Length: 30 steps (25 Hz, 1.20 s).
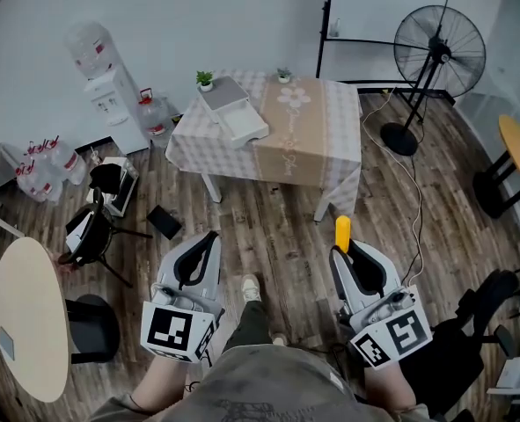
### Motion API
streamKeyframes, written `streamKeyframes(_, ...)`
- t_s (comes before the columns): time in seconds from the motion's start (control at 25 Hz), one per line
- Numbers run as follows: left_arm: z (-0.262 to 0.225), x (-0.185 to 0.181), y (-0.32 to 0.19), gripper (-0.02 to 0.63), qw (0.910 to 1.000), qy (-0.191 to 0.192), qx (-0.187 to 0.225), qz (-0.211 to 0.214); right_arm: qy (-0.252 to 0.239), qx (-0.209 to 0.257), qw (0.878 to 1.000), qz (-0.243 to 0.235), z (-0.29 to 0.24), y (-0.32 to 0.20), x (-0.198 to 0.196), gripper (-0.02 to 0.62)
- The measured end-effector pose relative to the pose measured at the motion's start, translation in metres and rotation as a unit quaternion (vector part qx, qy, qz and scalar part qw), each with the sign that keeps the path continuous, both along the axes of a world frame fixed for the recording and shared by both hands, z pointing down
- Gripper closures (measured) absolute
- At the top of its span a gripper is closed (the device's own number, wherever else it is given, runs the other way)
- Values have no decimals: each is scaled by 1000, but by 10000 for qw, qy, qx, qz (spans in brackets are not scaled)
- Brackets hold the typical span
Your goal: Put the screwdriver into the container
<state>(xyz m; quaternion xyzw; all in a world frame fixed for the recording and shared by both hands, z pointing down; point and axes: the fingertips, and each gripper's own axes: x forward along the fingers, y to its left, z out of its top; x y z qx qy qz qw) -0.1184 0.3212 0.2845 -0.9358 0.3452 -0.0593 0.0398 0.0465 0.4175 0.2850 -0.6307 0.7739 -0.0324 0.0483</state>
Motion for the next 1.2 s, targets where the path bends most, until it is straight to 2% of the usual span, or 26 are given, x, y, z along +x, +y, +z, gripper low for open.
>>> streamKeyframes(0.2, 0, 7, -56, 604, 9998, 140, -65, -82, 19, -154, 9999, -67, 4, -55, 10, 494)
streamKeyframes(0.4, 7, 16, -121, 604, 9998, 51, -206, -14, -554, -346, 9976, -220, 5, -124, 17, 494)
streamKeyframes(0.72, 20, 20, -237, 604, 9994, -57, -334, 87, -783, -767, 9939, -89, 19, -251, 25, 494)
streamKeyframes(0.92, 34, 21, -301, 606, 9987, -80, -485, 93, -839, -1050, 9909, 42, 43, -325, 28, 494)
streamKeyframes(1.2, 62, 34, -360, 604, 9968, -200, -776, 80, -895, -1576, 9834, 46, 86, -403, 39, 494)
